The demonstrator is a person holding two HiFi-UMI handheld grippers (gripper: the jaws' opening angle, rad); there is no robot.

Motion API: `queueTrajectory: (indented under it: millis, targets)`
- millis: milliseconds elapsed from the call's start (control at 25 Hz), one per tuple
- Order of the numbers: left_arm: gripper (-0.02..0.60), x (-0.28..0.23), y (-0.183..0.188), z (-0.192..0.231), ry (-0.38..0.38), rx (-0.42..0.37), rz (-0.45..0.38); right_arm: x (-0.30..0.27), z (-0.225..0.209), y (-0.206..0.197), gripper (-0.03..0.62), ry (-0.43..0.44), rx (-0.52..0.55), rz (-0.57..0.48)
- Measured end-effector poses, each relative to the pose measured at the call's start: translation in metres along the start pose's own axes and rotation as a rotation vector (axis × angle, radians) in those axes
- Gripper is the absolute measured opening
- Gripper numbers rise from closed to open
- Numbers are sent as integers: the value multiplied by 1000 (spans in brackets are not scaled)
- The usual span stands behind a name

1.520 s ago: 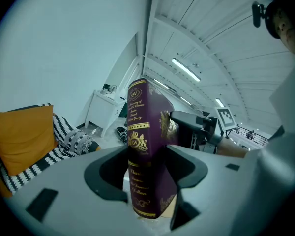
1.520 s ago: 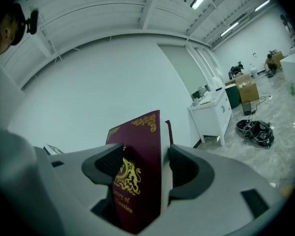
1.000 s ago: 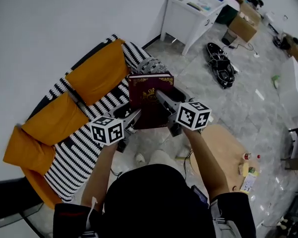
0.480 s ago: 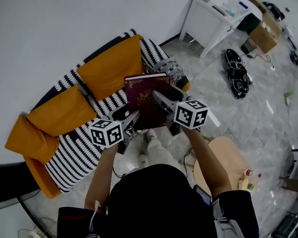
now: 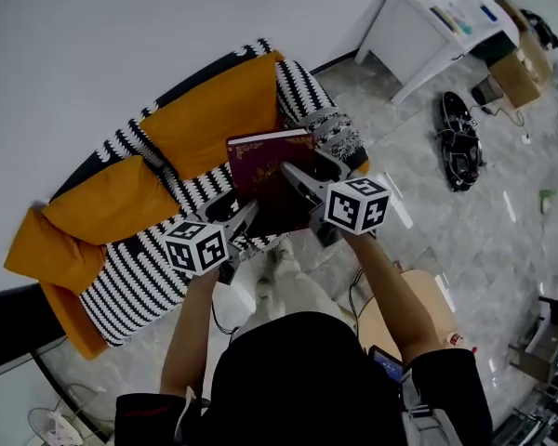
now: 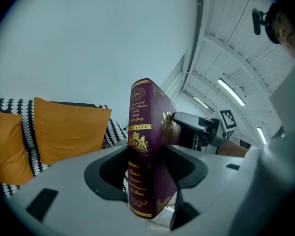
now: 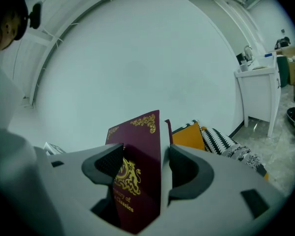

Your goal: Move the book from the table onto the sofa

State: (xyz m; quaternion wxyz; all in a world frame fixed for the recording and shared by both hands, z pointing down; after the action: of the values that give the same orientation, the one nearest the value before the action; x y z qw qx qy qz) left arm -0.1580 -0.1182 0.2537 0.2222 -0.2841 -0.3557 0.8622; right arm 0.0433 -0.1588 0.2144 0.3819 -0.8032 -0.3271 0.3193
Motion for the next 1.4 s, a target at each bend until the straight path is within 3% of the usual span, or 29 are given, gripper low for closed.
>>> queueTrajectory:
  millis: [320,600,1400]
  targets:
    - [249,-40,-10,57,42,85,16,-65,-46,-20,300,17,-31,73]
    - [249,-70,-21,96,60,114,26,-104,-80,-38,299,27,-44,111]
    - [247,-136,-118,202,114,236,83,-184,-172,-150,299,25,-96,261]
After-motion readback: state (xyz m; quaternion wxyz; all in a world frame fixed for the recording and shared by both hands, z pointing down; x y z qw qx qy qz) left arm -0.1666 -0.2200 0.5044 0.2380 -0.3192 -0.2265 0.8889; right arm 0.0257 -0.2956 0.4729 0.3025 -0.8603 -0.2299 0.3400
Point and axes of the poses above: the fingertips, and each gripper's own axes: x backward along the fingers, z to its left, y out of its top, the point moved 7 cm from there along x, backward along the fingers, and after that the axes turned 6 degrees about -z, right-handed, at the moved point
